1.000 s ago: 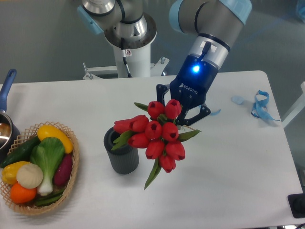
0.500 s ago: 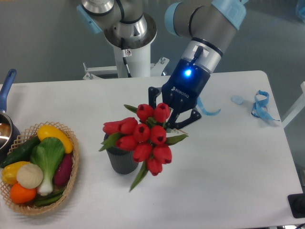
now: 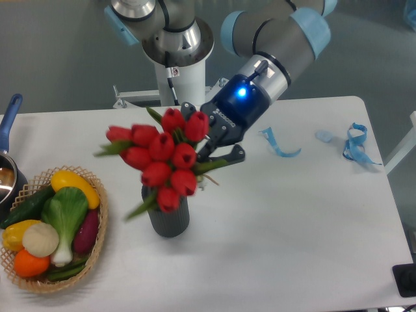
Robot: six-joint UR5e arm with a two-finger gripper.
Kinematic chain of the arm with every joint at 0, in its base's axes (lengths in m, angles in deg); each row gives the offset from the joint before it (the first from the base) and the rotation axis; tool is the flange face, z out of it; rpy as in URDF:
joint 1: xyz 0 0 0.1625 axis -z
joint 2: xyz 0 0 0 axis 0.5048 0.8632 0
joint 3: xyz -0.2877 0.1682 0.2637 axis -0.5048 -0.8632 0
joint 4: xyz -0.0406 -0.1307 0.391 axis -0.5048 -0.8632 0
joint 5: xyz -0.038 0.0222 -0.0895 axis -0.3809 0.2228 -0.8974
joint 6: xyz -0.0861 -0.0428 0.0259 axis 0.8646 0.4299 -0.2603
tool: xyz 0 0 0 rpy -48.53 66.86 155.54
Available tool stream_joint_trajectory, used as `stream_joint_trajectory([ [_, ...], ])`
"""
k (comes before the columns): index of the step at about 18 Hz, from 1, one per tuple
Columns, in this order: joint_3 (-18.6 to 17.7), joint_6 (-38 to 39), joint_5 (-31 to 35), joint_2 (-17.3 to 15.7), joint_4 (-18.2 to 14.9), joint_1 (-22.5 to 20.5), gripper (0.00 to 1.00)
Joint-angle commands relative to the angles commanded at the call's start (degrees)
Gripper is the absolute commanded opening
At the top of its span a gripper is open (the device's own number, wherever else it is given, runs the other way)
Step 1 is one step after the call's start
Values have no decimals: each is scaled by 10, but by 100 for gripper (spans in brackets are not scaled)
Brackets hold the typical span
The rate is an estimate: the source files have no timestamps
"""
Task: Insert the flowers into the vase
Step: 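Swing the tulip stems over the vase opening and tilt them in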
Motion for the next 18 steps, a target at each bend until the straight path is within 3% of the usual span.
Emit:
stream_joint_trajectory([
  [12, -62, -27, -3, -9, 0, 21, 15],
  [18, -80, -64, 2, 18, 0, 19, 15],
])
